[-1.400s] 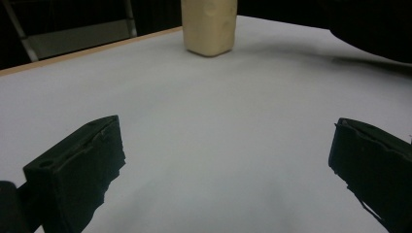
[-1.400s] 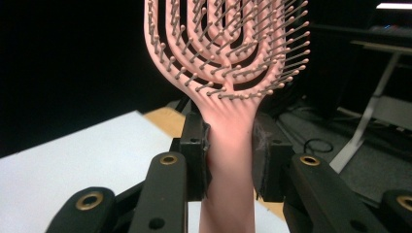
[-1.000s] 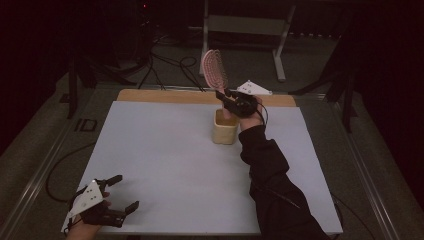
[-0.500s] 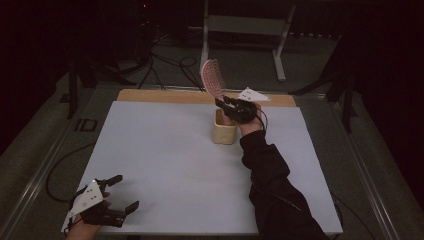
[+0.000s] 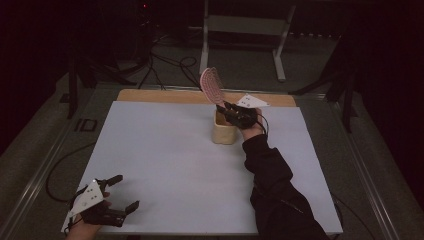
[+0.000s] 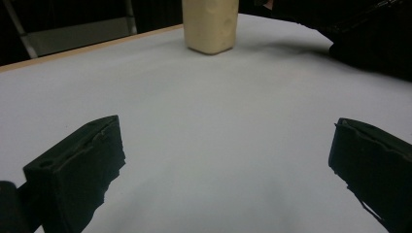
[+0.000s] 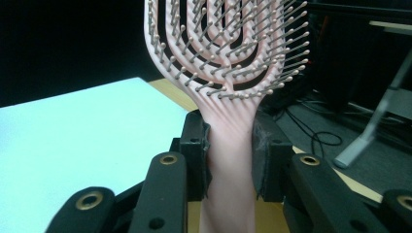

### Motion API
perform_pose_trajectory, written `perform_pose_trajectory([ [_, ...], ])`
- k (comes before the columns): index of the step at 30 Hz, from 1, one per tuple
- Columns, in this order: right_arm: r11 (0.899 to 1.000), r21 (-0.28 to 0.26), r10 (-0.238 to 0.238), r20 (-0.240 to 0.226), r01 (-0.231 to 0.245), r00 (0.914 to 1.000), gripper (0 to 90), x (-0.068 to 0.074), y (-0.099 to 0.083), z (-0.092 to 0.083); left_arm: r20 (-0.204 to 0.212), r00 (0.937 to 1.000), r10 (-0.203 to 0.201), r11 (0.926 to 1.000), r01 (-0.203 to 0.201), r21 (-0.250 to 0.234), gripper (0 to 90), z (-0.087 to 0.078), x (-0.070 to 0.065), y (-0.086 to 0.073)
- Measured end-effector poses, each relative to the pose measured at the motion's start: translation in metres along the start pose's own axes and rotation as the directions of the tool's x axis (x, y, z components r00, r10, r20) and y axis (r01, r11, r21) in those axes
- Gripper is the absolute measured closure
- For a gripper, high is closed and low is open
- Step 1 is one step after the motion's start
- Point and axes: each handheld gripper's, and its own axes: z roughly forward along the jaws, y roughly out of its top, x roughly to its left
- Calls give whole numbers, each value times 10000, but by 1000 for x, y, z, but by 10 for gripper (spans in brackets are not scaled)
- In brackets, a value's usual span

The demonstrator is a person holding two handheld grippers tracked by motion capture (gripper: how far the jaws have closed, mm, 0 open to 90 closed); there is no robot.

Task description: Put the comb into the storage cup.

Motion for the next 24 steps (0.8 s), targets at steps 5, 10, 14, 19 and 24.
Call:
perform_pose_trajectory([
  [5, 9991, 162, -394, -25, 395, 9992, 702, 0, -1, 0, 5, 10000, -4, 10000, 4, -2, 0, 0, 0, 0],
  [10, 9991, 239, -335, -158, 339, 9993, 701, -1, -4, 0, 7, 10000, -5, 10000, 5, 18, 0, 0, 0, 0],
  [14, 9991, 322, -280, -234, 287, 9993, 698, -1, -7, 1, 23, 10000, -7, 10000, 7, 33, 0, 1, 0, -1],
  [19, 9988, 409, -251, -115, 256, 9996, 418, 1, -8, 1, 11, 10000, -2, 10000, 2, 34, 0, 0, 0, -1],
  [24, 9985, 548, -51, -99, 56, 9999, 129, 2, -6, -4, 4, 10000, 19, 10000, -19, 61, 0, 1, 0, -1],
])
